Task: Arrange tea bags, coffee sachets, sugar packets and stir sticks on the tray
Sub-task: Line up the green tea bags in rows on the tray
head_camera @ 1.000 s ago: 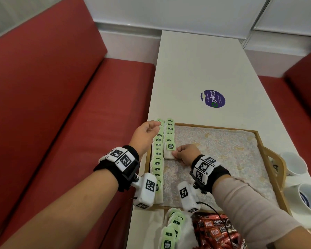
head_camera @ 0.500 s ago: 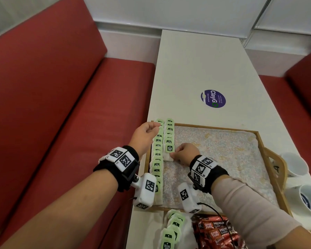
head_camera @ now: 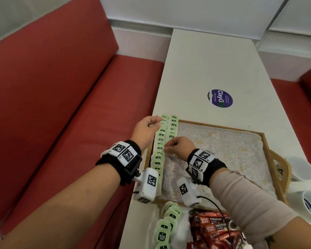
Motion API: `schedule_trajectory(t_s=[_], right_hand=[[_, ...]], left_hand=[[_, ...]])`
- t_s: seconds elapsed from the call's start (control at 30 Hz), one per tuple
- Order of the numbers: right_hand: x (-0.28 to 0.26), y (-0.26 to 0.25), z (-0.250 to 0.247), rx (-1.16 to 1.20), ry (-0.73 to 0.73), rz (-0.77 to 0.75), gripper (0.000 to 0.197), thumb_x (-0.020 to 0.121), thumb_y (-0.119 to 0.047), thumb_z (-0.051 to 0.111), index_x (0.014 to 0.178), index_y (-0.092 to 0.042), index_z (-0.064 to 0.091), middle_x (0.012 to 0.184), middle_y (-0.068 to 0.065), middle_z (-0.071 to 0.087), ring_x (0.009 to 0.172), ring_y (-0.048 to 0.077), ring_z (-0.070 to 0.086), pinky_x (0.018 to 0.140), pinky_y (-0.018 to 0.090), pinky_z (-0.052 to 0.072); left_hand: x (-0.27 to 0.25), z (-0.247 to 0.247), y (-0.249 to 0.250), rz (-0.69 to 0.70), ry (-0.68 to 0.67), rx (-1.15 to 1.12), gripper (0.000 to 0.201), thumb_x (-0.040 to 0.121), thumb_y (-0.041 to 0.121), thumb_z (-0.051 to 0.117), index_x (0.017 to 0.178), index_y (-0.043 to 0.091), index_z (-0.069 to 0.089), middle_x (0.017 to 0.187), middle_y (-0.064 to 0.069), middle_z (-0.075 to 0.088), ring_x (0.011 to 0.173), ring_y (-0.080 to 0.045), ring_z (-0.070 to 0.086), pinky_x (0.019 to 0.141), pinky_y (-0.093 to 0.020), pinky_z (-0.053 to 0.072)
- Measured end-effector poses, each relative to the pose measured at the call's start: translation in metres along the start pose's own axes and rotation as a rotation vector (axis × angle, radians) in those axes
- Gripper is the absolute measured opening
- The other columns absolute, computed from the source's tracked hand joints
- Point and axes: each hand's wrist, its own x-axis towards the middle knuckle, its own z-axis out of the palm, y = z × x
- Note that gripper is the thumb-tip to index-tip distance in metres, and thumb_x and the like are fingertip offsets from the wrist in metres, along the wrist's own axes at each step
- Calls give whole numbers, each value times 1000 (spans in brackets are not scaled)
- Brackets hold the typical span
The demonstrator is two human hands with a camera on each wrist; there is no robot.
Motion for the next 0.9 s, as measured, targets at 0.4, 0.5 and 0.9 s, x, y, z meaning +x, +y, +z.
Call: schedule_trajectory(t_s=[0.4, 0.5, 0.9], right_hand=[[-33, -4, -11, 3, 14, -140, 6, 86, -20, 68, 82, -17, 64, 67, -8, 60, 45, -2, 49, 47, 14, 36], [-49, -6, -13, -34, 23, -155, 8, 87, -21, 67, 80, -19, 62, 66, -8, 60, 37, -6, 48, 41, 9, 33], [-120, 16, 29, -340, 39, -72, 4, 83, -20, 70, 82, -20, 66, 70, -10, 58, 70, 9, 54, 62, 21, 41]], left_hand=[[-38, 4, 0, 116, -20, 94, 15, 93, 8, 56, 106, 11, 63, 86, 2, 55, 70, -4, 52, 58, -6, 40], [-47, 8, 2, 139, -78, 115, 16, 94, 8, 55, 108, 8, 62, 80, 4, 52, 66, -4, 48, 53, -4, 38], [-111, -1, -45, 149, -228, 194, 17, 93, 7, 56, 109, 7, 60, 89, 4, 58, 68, -4, 54, 52, -7, 42]])
